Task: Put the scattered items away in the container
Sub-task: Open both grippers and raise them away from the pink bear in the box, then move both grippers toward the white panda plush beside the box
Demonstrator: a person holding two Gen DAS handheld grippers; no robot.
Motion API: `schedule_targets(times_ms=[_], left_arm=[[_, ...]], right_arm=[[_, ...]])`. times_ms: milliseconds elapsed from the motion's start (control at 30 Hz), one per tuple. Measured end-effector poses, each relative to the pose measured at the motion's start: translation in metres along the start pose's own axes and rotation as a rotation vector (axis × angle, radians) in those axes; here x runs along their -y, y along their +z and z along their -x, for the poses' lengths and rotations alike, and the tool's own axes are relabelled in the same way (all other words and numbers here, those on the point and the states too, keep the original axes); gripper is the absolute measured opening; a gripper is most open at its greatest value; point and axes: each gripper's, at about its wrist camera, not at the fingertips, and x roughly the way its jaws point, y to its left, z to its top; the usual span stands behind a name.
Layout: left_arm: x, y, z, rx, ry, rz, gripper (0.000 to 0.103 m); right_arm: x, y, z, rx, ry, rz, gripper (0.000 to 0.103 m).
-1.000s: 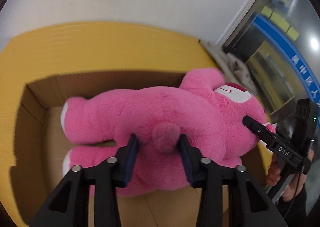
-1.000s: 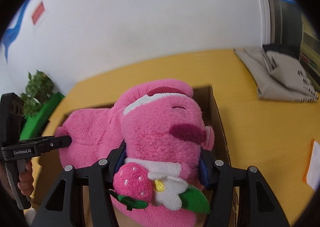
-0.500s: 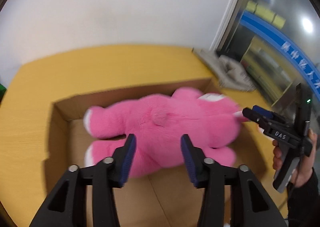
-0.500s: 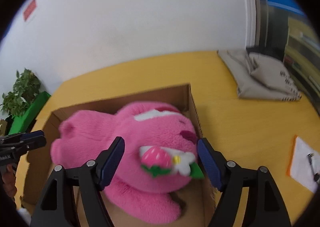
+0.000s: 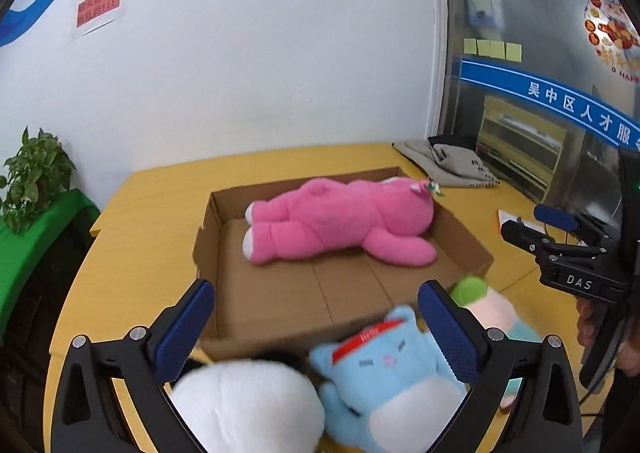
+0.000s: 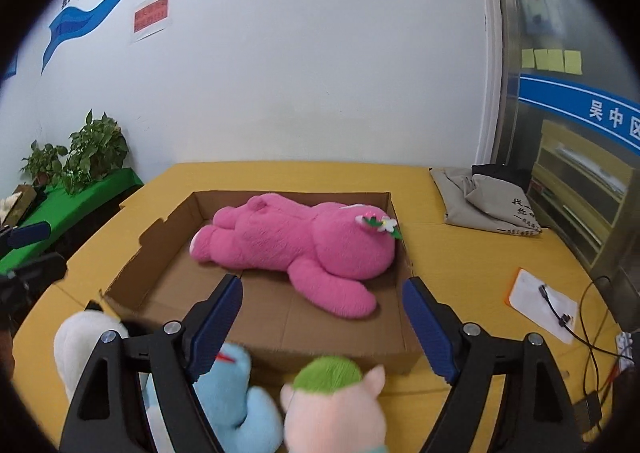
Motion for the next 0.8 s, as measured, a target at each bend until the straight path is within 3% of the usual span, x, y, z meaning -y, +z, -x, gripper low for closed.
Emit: schedule_targets(times_ms=[267,433,800], left_arm=[[0.012,-0.039,0.004,-0.015,-0.023,0.087,0.103],[0.015,-0.049,0.002,-0.048,0.031,0.091,0.103],[0.011,-0.061,0.003,-0.059,0.005,0.126,0.103]], right_arm=[[-0.023,-0.032,0.031,-0.01,-0.011,0.049,0.082],[-0.025,-0.044,0.039,-0.016,-0.014,0.032,0.082],[-0.031,-0.056,0.037,-0.048,-0.028,0.023,0.082]])
